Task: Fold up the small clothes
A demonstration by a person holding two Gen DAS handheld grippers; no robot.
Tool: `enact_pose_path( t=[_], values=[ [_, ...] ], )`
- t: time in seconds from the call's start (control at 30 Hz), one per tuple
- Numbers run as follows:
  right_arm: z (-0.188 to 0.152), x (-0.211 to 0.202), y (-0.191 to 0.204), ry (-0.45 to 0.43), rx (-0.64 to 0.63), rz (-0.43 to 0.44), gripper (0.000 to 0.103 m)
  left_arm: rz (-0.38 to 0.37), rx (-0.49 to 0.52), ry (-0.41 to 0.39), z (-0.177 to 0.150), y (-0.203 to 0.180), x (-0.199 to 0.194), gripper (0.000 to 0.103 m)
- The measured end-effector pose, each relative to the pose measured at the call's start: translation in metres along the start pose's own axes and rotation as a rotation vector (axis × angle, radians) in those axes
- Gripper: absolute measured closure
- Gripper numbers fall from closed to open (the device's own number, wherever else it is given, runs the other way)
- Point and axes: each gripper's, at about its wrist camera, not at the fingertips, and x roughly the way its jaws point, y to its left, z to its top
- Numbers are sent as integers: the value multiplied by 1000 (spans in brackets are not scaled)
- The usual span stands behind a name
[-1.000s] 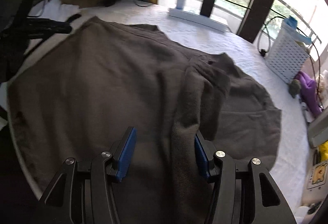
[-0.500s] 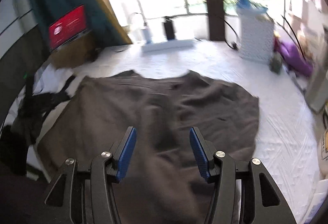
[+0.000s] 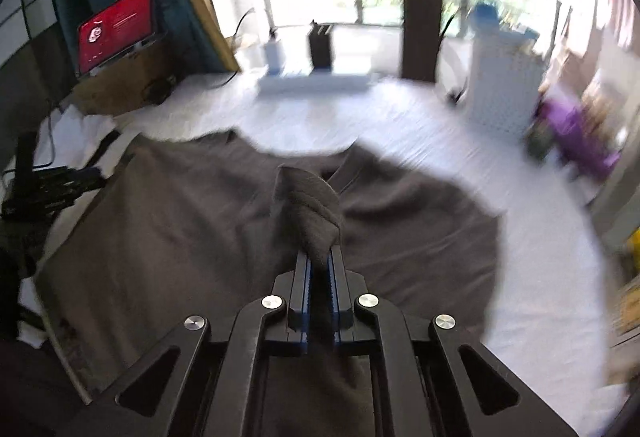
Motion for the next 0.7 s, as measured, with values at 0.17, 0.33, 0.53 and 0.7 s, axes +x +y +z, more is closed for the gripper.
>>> enact_pose_path(
  t=[0.17, 0.33, 0.53, 0.7],
  values=[
    [20, -4, -18, -26, -77, -194, 96, -17, 15, 5, 5, -7, 6, 69],
    [28, 24, -35, 26, -204, -430, 96, -14, 22, 6, 9, -9, 9, 69],
    [14, 62, -80, 102, -170, -566, 95, 20, 22, 46, 8, -6, 20, 69],
    [1, 31, -113, 54, 29, -411, 94, 31, 11, 59, 6, 0, 20, 68]
  ],
)
